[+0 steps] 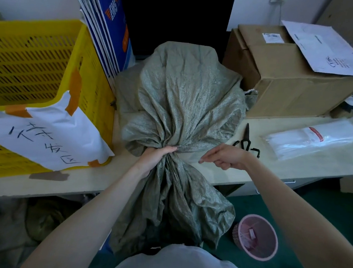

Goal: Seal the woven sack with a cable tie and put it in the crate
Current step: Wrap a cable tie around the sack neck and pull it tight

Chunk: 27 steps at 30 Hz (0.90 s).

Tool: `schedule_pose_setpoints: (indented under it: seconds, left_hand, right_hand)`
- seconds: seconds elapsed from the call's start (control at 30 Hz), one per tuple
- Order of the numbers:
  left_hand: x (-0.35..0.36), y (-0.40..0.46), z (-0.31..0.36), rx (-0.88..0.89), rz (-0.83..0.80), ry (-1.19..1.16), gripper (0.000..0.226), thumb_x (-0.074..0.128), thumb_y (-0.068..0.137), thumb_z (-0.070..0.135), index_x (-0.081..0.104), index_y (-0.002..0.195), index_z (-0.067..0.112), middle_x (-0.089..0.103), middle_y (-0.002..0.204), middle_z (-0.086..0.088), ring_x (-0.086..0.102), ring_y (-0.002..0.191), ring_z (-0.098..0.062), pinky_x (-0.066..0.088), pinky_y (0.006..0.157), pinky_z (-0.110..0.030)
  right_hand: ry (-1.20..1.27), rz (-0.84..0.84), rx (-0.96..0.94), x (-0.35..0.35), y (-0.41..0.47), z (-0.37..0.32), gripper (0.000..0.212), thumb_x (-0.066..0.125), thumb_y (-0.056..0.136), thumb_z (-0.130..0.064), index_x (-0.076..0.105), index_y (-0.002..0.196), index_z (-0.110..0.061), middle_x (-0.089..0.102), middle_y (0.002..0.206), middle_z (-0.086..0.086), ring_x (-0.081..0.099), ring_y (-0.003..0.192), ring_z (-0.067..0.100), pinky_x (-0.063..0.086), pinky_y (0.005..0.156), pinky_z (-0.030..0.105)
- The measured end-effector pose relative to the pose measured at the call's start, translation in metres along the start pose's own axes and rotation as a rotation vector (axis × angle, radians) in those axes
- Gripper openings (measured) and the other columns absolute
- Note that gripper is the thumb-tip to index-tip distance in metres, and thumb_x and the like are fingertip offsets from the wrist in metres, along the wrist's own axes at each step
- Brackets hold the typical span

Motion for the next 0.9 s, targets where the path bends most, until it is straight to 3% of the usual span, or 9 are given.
schedule_pose_setpoints:
  seconds: [0.23, 0.43, 0.53, 0.6, 0.67, 0.7, 0.77, 0.83, 0.9]
  left_hand:
    - [0.001, 0.001, -0.001, 0.030, 0.045, 0.104, 0.045, 0.068, 0.083, 0.042, 0.064, 0.122, 0.019, 0.061, 0.115, 0.008, 0.055, 0.108, -0.015, 0.037, 0.092, -0.027]
    - [0.001, 0.000, 0.001, 0.106, 0.016, 0.260, 0.043, 0.063, 0.086, 0.046, 0.061, 0.124, 0.025, 0.059, 0.117, 0.010, 0.054, 0.113, -0.016, 0.038, 0.094, -0.027]
    - [0.001, -0.001, 0.002, 0.121, 0.033, 0.386, 0.041, 0.059, 0.088, 0.050, 0.064, 0.118, 0.022, 0.061, 0.110, 0.007, 0.057, 0.105, -0.018, 0.039, 0.087, -0.025]
    - [0.000, -0.002, 0.002, 0.193, 0.067, 0.484, 0.050, 0.055, 0.089, 0.055, 0.061, 0.126, 0.021, 0.063, 0.120, 0.005, 0.057, 0.108, -0.019, 0.039, 0.088, -0.023]
    - [-0.003, -0.002, 0.001, 0.260, 0.132, 0.629, 0.059, 0.051, 0.088, 0.061, 0.058, 0.129, 0.020, 0.063, 0.126, -0.001, 0.058, 0.112, -0.024, 0.044, 0.090, -0.026]
    - [-0.002, -0.004, 0.004, 0.255, 0.152, 0.757, 0.061, 0.047, 0.088, 0.062, 0.057, 0.129, 0.018, 0.064, 0.122, -0.006, 0.060, 0.104, -0.026, 0.045, 0.082, -0.027]
    - [-0.004, -0.009, 0.011, 0.151, 0.124, 1.073, 0.059, 0.036, 0.093, 0.060, 0.053, 0.133, 0.021, 0.062, 0.099, -0.013, 0.057, 0.078, -0.027, 0.039, 0.060, -0.028]
    - [-0.007, -0.018, 0.022, 0.040, 0.090, 1.283, 0.049, 0.032, 0.097, 0.051, 0.043, 0.141, 0.030, 0.051, 0.081, -0.008, 0.056, 0.070, -0.025, 0.036, 0.056, -0.030]
    - [-0.009, -0.024, 0.032, 0.042, 0.093, 1.452, 0.045, 0.027, 0.098, 0.053, 0.039, 0.140, 0.041, 0.048, 0.073, -0.004, 0.053, 0.064, -0.021, 0.037, 0.053, -0.030]
  right_hand:
    - [0.075, 0.023, -0.075, 0.019, 0.009, -0.019, 0.018, 0.061, 0.091, -0.012, 0.071, 0.101, -0.001, 0.026, 0.046, -0.006, 0.019, 0.044, 0.011, 0.015, 0.047, 0.026]
    - [0.091, 0.116, -0.126, 0.026, 0.006, -0.023, 0.017, 0.069, 0.085, -0.016, 0.066, 0.071, -0.007, 0.029, 0.045, -0.003, 0.021, 0.043, 0.012, 0.017, 0.045, 0.025]
    - [0.122, 0.159, -0.162, 0.027, 0.004, -0.026, 0.018, 0.067, 0.086, -0.017, 0.064, 0.076, -0.003, 0.030, 0.044, -0.004, 0.022, 0.043, 0.013, 0.019, 0.046, 0.026]
    - [0.141, 0.188, -0.185, 0.027, 0.003, -0.028, 0.017, 0.065, 0.088, -0.014, 0.065, 0.080, 0.000, 0.031, 0.046, -0.003, 0.023, 0.044, 0.014, 0.020, 0.047, 0.028]
    - [0.144, 0.251, -0.212, 0.026, 0.001, -0.028, 0.016, 0.065, 0.088, -0.011, 0.064, 0.078, 0.002, 0.036, 0.047, 0.000, 0.029, 0.043, 0.014, 0.026, 0.046, 0.027]
    - [0.144, 0.286, -0.229, 0.026, 0.000, -0.028, 0.016, 0.064, 0.088, -0.009, 0.063, 0.077, 0.002, 0.042, 0.048, 0.002, 0.034, 0.042, 0.014, 0.031, 0.045, 0.025]
    - [0.168, 0.336, -0.252, 0.026, -0.002, -0.028, 0.015, 0.061, 0.090, -0.006, 0.062, 0.077, 0.000, 0.057, 0.057, 0.007, 0.047, 0.044, 0.014, 0.041, 0.048, 0.025]
    - [0.192, 0.355, -0.263, 0.028, -0.003, -0.027, 0.013, 0.057, 0.092, -0.005, 0.063, 0.080, -0.003, 0.065, 0.067, 0.010, 0.057, 0.049, 0.013, 0.047, 0.054, 0.026]
    - [0.205, 0.382, -0.283, 0.030, -0.004, -0.027, 0.010, 0.056, 0.092, -0.004, 0.063, 0.085, -0.002, 0.067, 0.071, 0.011, 0.062, 0.053, 0.013, 0.050, 0.058, 0.026]
Point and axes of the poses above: each hand's wrist, its own y-axis towards the middle knuckle, its own x-axis out of the palm, z = x × y, the point moved 2 cm from there along y, towards the middle knuckle
